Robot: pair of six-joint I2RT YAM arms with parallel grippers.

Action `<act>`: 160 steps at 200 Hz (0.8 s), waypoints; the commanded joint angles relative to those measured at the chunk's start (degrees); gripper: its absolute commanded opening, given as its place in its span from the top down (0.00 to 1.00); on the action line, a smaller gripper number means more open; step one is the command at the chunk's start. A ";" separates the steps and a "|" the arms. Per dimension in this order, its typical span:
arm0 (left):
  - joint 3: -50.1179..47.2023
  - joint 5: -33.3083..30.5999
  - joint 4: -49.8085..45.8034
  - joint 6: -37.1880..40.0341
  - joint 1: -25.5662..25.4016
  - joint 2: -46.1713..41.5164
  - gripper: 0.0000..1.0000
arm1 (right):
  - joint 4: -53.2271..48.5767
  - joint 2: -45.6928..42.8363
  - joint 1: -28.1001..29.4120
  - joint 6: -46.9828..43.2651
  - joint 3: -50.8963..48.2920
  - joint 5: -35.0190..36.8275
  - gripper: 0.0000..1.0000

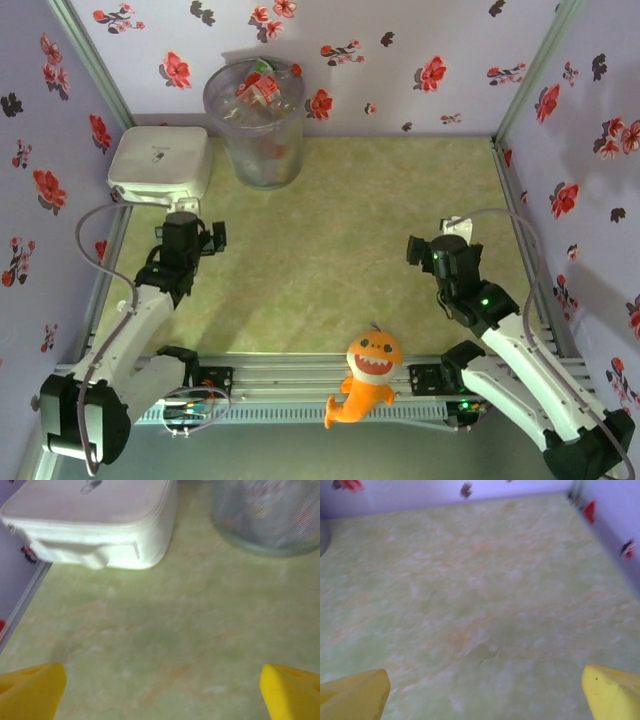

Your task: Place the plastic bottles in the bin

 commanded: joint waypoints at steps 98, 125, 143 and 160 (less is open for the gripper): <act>-10.51 -2.04 33.36 3.20 9.30 15.96 0.00 | 36.56 8.52 -9.17 -12.40 -20.26 11.03 0.01; -10.00 0.60 40.22 5.06 10.66 19.83 0.00 | 43.07 8.93 -14.49 -12.17 -22.21 4.80 0.01; -10.79 3.31 45.78 5.70 11.43 21.72 0.00 | 45.91 10.73 -17.62 -11.72 -22.23 1.64 0.01; -10.76 5.46 49.57 6.00 12.39 23.93 0.00 | 48.54 13.23 -18.91 -11.72 -22.08 0.79 0.01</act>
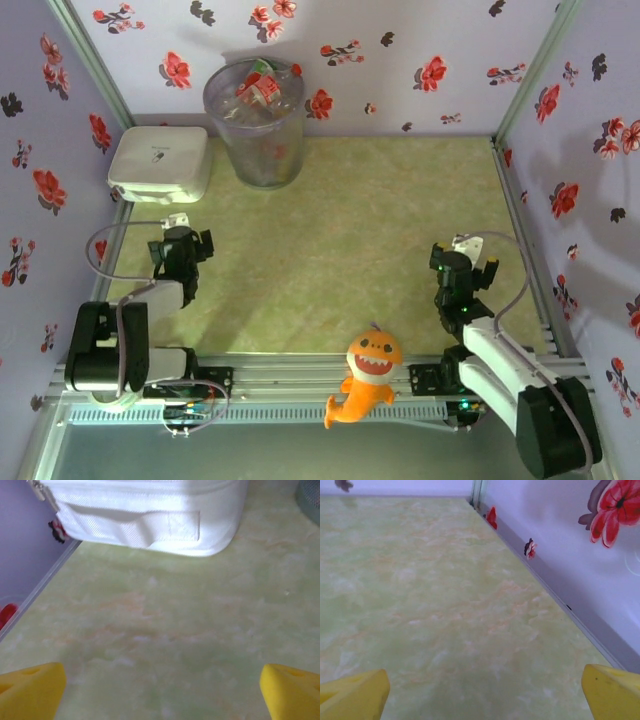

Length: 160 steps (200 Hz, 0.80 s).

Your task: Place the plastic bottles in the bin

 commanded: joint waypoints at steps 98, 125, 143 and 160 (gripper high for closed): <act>1.01 10.96 19.30 2.33 3.44 11.93 0.00 | 26.63 21.50 -5.39 -4.08 3.31 -8.79 0.01; 0.67 11.15 20.33 2.49 3.44 12.25 0.00 | 28.60 25.78 -5.49 -5.06 5.51 -10.52 0.01; 0.74 11.09 20.12 2.48 3.44 12.30 0.00 | 24.97 27.36 -5.48 -5.17 8.34 -11.74 0.01; 0.78 11.06 20.13 2.48 3.38 12.24 0.00 | 24.35 28.50 -5.48 -5.26 9.48 -12.83 0.01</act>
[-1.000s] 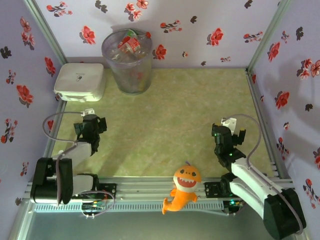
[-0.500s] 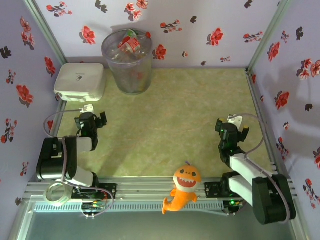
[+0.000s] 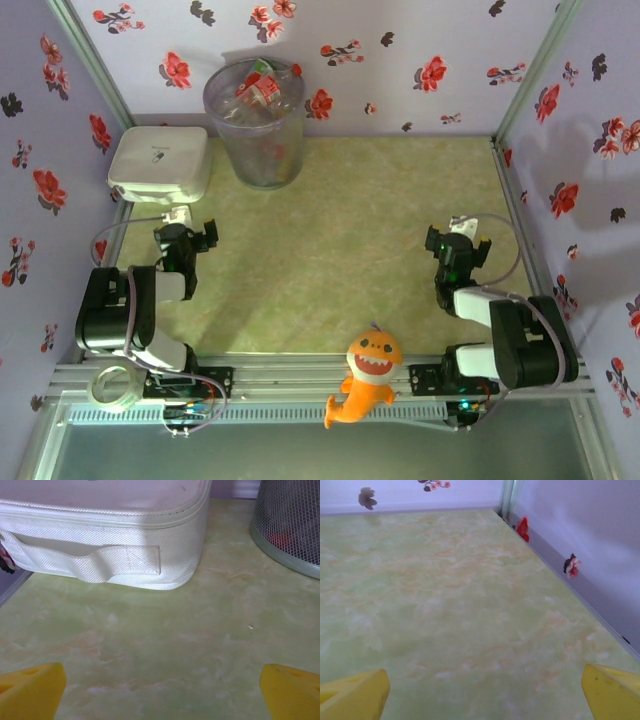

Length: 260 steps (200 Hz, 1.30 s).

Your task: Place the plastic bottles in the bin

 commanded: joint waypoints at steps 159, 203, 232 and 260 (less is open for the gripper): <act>0.46 0.37 2.20 1.19 0.39 0.72 0.00 | 10.07 12.65 -4.41 3.02 3.84 -11.18 0.01; 0.45 0.37 2.11 1.20 0.32 0.80 0.00 | 9.59 12.48 -4.46 3.05 4.05 -11.33 0.01; 0.46 0.37 2.15 1.20 0.33 0.74 0.00 | 9.53 12.51 -4.45 3.05 4.05 -11.34 0.01; 0.46 0.37 2.15 1.24 0.36 0.80 0.00 | 9.52 12.50 -4.45 3.05 4.01 -11.33 0.01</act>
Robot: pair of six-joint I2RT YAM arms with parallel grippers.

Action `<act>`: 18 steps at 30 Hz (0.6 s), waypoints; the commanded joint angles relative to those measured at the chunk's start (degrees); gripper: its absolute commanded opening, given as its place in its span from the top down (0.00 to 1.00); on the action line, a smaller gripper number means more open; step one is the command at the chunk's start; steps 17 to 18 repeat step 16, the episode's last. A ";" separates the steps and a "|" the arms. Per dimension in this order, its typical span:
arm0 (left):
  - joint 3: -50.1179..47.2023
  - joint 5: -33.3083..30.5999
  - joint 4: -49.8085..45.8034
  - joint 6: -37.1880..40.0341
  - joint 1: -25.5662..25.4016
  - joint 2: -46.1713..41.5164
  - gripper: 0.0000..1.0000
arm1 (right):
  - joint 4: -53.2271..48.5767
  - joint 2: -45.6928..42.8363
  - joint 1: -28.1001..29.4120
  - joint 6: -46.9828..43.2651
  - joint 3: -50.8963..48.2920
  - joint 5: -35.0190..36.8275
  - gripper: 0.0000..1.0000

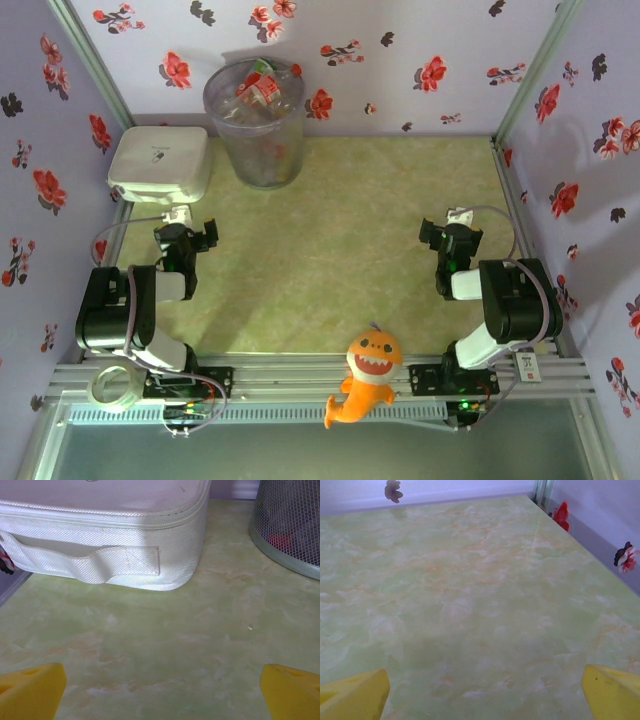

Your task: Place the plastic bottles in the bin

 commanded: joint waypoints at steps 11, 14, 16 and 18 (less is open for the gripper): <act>0.46 0.31 2.03 1.23 0.32 0.59 0.00 | -0.86 -0.04 -1.11 1.65 1.81 -2.11 0.01; 0.46 0.27 2.03 1.24 0.37 0.57 0.00 | -0.66 -0.30 -1.14 1.74 1.53 -2.19 0.01; 0.42 0.23 2.04 1.23 0.32 0.64 0.00 | -0.24 -0.34 -1.15 1.57 1.27 -1.99 0.01; 0.42 0.23 2.04 1.23 0.32 0.64 0.00 | -0.24 -0.34 -1.15 1.57 1.27 -1.99 0.01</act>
